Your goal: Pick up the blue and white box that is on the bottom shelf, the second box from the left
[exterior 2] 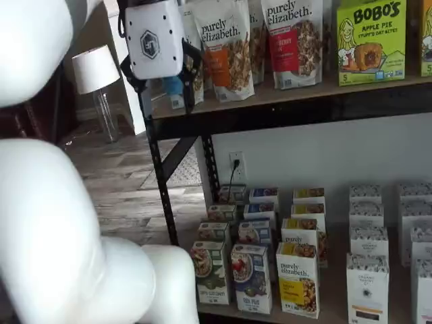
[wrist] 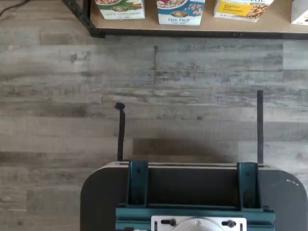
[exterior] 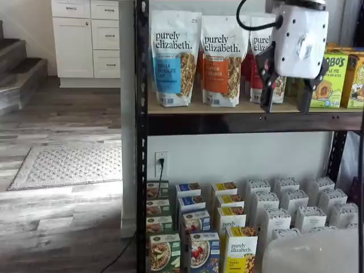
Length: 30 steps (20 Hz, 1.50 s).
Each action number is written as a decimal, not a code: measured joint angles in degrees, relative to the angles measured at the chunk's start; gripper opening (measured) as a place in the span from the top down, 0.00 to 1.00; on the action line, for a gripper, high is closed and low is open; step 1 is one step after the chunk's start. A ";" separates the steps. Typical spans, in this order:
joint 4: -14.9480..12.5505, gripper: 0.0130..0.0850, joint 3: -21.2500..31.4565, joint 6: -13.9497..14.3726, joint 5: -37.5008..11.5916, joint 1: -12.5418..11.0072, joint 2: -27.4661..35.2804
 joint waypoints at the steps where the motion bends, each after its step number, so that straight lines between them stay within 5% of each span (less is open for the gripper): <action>1: -0.04 0.00 0.56 0.17 -0.67 0.23 -0.11; 14: -1.45 0.00 11.96 2.77 -12.80 3.81 -0.94; 30: 0.27 0.00 25.18 1.81 -28.16 3.74 0.82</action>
